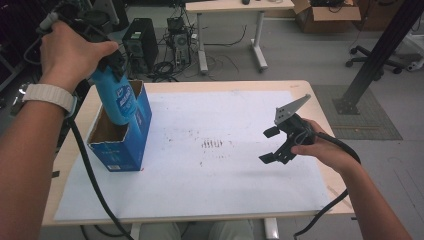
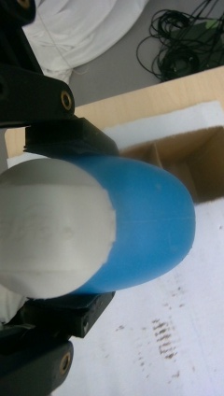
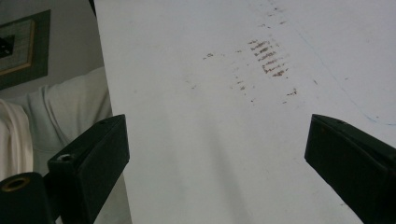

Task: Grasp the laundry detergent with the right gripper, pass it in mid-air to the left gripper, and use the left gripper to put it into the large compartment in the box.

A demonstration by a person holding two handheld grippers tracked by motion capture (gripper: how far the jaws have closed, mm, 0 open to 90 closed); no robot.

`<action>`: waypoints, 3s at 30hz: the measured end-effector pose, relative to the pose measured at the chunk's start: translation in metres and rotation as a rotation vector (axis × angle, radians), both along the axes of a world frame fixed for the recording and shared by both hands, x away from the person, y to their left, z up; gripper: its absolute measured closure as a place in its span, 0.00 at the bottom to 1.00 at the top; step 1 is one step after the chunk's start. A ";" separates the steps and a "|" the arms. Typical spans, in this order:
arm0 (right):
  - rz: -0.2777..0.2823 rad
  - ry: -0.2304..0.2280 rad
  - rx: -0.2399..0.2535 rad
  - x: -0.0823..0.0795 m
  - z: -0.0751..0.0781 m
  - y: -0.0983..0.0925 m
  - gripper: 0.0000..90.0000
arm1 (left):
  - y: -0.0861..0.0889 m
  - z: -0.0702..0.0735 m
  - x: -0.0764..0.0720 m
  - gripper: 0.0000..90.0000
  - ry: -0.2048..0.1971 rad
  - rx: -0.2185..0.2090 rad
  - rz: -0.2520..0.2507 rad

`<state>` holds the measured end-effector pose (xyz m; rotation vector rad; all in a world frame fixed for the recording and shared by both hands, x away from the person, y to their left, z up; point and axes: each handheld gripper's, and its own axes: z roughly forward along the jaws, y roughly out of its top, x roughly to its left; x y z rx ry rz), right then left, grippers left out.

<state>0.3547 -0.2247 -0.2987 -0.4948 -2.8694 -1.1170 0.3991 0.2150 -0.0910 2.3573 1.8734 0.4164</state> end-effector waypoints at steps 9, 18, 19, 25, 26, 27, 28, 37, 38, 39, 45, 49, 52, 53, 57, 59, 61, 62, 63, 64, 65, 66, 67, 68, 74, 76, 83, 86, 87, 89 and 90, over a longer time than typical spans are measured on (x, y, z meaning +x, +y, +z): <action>-0.003 0.013 -0.016 0.004 -0.005 0.003 0.07 | 0.020 -0.015 0.008 0.42 -0.006 0.000 0.062; -0.007 0.027 -0.031 0.007 -0.011 0.006 0.07 | 0.037 -0.055 0.014 0.42 -0.007 -0.006 0.089; -0.008 0.029 -0.033 0.007 -0.011 0.006 0.07 | 0.038 -0.058 0.015 0.42 -0.005 -0.008 0.089; -0.009 0.034 -0.039 0.008 -0.013 0.009 0.07 | 0.043 -0.085 0.017 0.42 0.007 -0.021 0.085; -0.009 0.036 -0.040 0.008 -0.014 0.010 0.07 | 0.044 -0.091 0.018 0.42 0.011 -0.023 0.085; -0.007 0.038 -0.042 0.008 -0.015 0.010 0.07 | 0.044 -0.096 0.018 0.42 0.012 -0.022 0.083; -0.007 0.039 -0.044 0.008 -0.015 0.011 0.07 | 0.044 -0.101 0.018 0.42 0.013 -0.020 0.078; -0.007 0.047 -0.058 0.006 -0.019 0.013 0.07 | 0.046 -0.138 0.020 0.42 0.028 -0.011 0.073; -0.007 0.046 -0.057 0.006 -0.019 0.013 0.07 | 0.046 -0.141 0.019 0.42 0.028 -0.011 0.073; -0.009 0.046 -0.057 0.006 -0.019 0.013 0.07 | 0.046 -0.144 0.019 0.42 0.031 -0.010 0.071; -0.017 0.044 -0.060 0.004 -0.019 0.013 0.07 | 0.046 -0.161 0.020 0.42 0.046 -0.011 0.067; -0.017 0.043 -0.064 0.002 -0.020 0.011 0.07 | 0.045 -0.172 0.021 0.42 0.056 -0.001 0.054; -0.024 0.045 -0.065 0.002 -0.019 0.010 0.07 | 0.045 -0.178 0.021 0.42 0.063 0.002 0.051; -0.025 0.044 -0.064 0.002 -0.019 0.009 0.07 | 0.045 -0.179 0.022 0.42 0.066 0.004 0.050; -0.029 0.045 -0.060 0.001 -0.019 0.008 0.07 | 0.045 -0.183 0.022 0.42 0.074 -0.001 0.054; -0.029 0.048 -0.062 0.001 -0.020 0.008 0.07 | 0.046 -0.185 0.023 0.42 0.075 -0.001 0.054; -0.029 0.050 -0.063 0.001 -0.021 0.008 0.07 | 0.046 -0.185 0.023 0.42 0.075 -0.002 0.054; -0.029 0.050 -0.063 0.001 -0.021 0.008 0.07 | 0.046 -0.185 0.024 0.42 0.075 -0.002 0.054; -0.030 0.050 -0.064 0.001 -0.022 0.008 0.07 | 0.046 -0.185 0.024 0.42 0.075 -0.002 0.053; -0.030 0.050 -0.063 0.001 -0.021 0.008 0.07 | 0.046 -0.186 0.024 0.42 0.074 -0.003 0.054; -0.030 0.050 -0.062 0.001 -0.021 0.008 0.07 | 0.046 -0.186 0.024 0.42 0.073 -0.003 0.053; -0.030 0.049 -0.062 0.001 -0.021 0.008 0.07 | 0.046 -0.186 0.025 0.42 0.075 -0.003 0.052; -0.029 0.049 -0.063 0.001 -0.021 0.008 0.07 | 0.046 -0.186 0.025 0.42 0.075 -0.003 0.051; -0.028 0.049 -0.062 0.001 -0.021 0.008 0.07 | 0.046 -0.186 0.025 0.42 0.076 -0.005 0.049; -0.024 0.051 -0.064 0.001 -0.024 0.010 0.07 | 0.049 -0.185 0.025 0.40 0.062 -0.022 0.046; -0.024 0.052 -0.064 0.001 -0.024 0.010 0.07 | 0.052 -0.185 0.025 0.39 0.057 -0.044 0.052; -0.021 0.052 -0.065 0.000 -0.024 0.010 0.07 | 0.053 -0.184 0.024 0.35 0.058 -0.051 0.053; -0.020 0.053 -0.065 0.000 -0.024 0.010 0.07 | 0.052 -0.182 0.024 0.32 0.060 -0.055 0.049; -0.019 0.053 -0.068 -0.001 -0.024 0.010 0.07 | 0.052 -0.182 0.024 0.30 0.061 -0.055 0.049; -0.019 0.053 -0.068 -0.001 -0.024 0.010 0.07 | 0.052 -0.178 0.024 0.28 0.055 -0.056 0.054; -0.019 0.053 -0.068 -0.001 -0.024 0.010 0.07 | 0.052 -0.177 0.024 0.28 0.054 -0.057 0.054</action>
